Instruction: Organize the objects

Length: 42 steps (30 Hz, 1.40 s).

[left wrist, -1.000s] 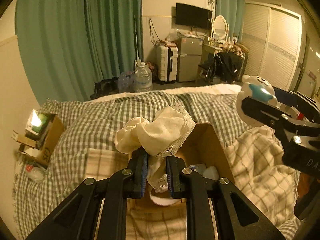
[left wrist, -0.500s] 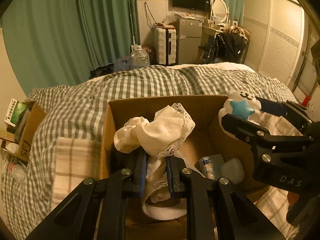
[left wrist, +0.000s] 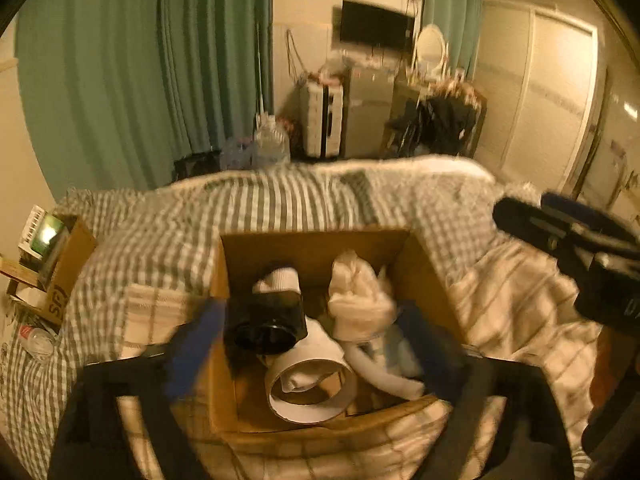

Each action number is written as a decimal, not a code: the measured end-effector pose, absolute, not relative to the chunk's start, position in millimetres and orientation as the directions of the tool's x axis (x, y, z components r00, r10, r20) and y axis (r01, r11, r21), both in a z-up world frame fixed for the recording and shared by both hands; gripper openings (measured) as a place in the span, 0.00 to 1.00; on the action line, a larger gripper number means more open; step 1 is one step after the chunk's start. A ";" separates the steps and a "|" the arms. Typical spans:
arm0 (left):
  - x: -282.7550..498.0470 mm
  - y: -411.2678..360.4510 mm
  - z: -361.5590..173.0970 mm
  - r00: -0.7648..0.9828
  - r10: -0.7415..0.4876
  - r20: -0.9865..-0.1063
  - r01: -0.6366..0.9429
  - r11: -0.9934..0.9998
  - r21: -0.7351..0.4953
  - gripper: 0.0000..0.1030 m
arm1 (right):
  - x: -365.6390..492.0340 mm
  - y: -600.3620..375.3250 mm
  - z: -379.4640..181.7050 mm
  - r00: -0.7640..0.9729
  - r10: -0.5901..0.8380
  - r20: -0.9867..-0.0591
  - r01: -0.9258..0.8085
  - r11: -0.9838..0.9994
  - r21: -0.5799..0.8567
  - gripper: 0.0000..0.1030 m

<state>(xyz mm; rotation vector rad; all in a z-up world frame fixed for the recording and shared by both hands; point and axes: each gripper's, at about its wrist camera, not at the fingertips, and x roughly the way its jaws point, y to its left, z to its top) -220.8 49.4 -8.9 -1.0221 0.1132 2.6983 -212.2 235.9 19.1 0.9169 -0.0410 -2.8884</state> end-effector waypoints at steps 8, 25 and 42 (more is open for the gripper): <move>-164.0 31.8 53.5 -0.812 0.157 -0.562 -0.225 -0.973 0.054 1.00 | -143.6 227.2 73.9 -0.871 -0.017 -0.490 0.042 -0.998 -0.039 1.00; -51.8 -2.7 59.9 -0.901 0.122 -0.417 -0.160 -0.986 0.057 1.00 | -42.0 219.2 46.9 -0.872 -0.040 -0.488 0.039 -0.999 0.011 1.00; -73.8 -7.9 -39.3 -0.868 0.023 -0.495 -0.058 -0.997 0.055 1.00 | -74.3 206.0 -44.4 -0.852 0.038 -0.522 0.000 -0.997 -0.073 1.00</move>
